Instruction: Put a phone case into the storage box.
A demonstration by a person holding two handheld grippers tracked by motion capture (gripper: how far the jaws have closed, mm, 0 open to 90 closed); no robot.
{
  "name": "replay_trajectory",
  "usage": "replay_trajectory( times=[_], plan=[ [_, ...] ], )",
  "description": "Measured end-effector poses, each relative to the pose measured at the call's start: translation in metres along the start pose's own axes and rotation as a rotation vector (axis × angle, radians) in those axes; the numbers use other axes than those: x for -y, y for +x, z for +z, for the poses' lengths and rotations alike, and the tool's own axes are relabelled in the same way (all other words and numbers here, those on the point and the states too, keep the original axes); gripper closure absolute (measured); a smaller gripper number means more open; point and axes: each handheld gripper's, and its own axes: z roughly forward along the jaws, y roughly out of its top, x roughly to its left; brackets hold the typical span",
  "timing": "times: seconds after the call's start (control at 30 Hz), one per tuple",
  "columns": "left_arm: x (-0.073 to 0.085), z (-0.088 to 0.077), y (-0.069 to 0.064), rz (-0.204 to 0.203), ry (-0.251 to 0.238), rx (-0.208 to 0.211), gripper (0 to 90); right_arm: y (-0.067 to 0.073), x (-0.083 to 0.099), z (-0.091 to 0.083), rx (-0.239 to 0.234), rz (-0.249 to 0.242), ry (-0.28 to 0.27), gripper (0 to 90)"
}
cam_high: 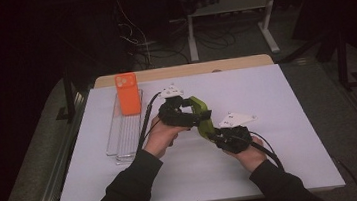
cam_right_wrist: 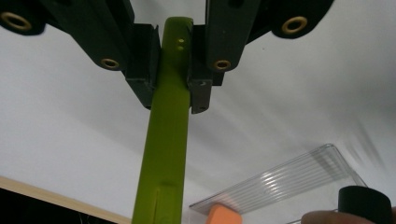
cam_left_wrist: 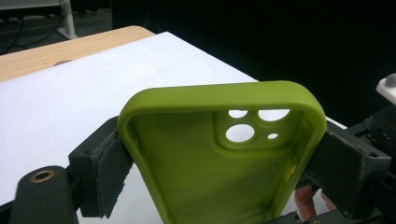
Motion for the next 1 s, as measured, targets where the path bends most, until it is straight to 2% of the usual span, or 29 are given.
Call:
replay_trajectory(
  times=[0.07, 0.17, 0.23, 0.33, 0.37, 0.5, 0.57, 0.6, 0.77, 1.0],
  plan=[
    [0.0, 0.0, -0.002, -0.004, -0.004, 0.004, 14.6, 0.001, 0.0, 0.001, 0.003, -0.01, 0.007, 73.4],
    [-0.001, 0.001, -0.004, 0.011, 0.007, 0.006, 15.4, 0.001, 0.0, 0.002, -0.013, -0.017, 0.02, 68.5],
    [-0.002, 0.002, -0.004, 0.026, 0.009, -0.002, 15.7, 0.001, 0.0, 0.002, -0.008, -0.024, 0.028, 58.3],
    [-0.004, -0.001, -0.002, 0.028, 0.002, -0.012, 15.8, -0.003, 0.001, -0.002, -0.003, -0.027, 0.037, 52.0],
    [-0.006, -0.002, -0.001, 0.032, 0.003, -0.017, 15.8, -0.004, 0.001, -0.003, -0.003, -0.011, 0.04, 47.7],
    [-0.014, -0.01, 0.006, 0.044, 0.001, -0.035, 15.9, -0.01, 0.005, -0.012, 0.009, -0.01, 0.058, 31.8],
    [-0.018, -0.014, 0.008, 0.049, 0.006, -0.05, 15.9, -0.015, 0.009, -0.016, 0.019, -0.01, 0.07, 28.7],
    [-0.02, -0.017, 0.01, 0.05, 0.001, -0.06, 15.9, -0.017, 0.01, -0.018, 0.025, 0.012, 0.066, 26.4],
    [-0.027, -0.026, 0.017, 0.045, -0.007, -0.075, 15.9, -0.024, 0.015, -0.029, 0.022, 0.031, 0.064, 16.2],
    [-0.037, -0.043, 0.025, 0.048, -0.02, -0.107, 15.9, -0.028, 0.03, -0.039, 0.036, 0.019, 0.059, 8.1]
  ],
)
